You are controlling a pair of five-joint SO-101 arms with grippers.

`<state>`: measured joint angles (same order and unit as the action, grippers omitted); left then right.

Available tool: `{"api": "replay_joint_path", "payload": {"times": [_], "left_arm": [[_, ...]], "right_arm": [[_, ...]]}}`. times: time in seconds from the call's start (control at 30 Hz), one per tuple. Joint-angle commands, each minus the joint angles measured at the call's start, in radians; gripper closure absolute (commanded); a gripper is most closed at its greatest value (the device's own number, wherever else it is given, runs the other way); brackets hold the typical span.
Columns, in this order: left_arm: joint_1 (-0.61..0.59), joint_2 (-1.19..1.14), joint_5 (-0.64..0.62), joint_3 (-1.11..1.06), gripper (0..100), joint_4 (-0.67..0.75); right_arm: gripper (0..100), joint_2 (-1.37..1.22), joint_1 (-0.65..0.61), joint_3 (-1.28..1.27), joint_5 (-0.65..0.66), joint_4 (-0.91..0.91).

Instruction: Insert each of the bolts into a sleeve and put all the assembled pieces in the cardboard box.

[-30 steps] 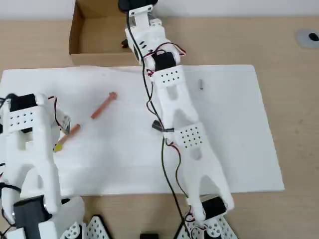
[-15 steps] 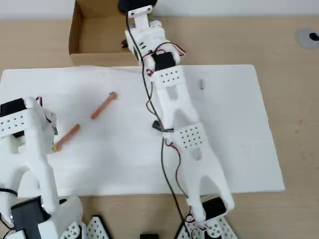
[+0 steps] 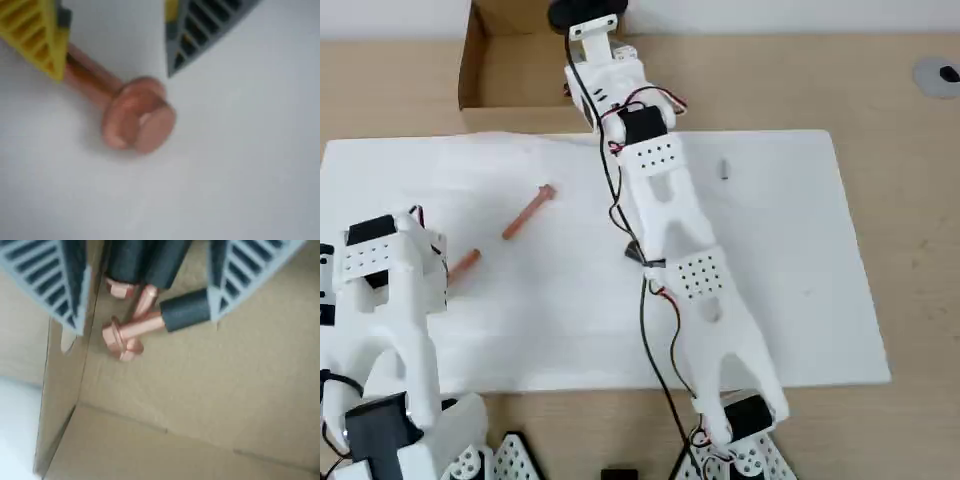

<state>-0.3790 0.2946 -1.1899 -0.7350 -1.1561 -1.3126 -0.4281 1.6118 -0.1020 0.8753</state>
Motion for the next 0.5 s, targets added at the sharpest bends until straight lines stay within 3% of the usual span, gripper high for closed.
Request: {"api": "replay_joint_path", "payload": {"times": [0.0,0.13,0.33,0.47], "left_arm": [[0.014,0.027,-0.009,-0.005,85,0.015],[0.002,0.025,-0.009,-0.023,85,0.038],[-0.041,0.025,-0.006,-0.147,85,0.259],[-0.041,0.025,-0.003,-0.175,85,0.301]], "right_arm": [[79.9,0.028,-0.016,0.058,-0.025,0.003],[79.9,0.028,-0.016,0.058,-0.031,0.003],[79.9,0.028,-0.016,0.058,-0.031,0.005],[79.9,0.028,-0.016,0.058,-0.031,0.005]]}}
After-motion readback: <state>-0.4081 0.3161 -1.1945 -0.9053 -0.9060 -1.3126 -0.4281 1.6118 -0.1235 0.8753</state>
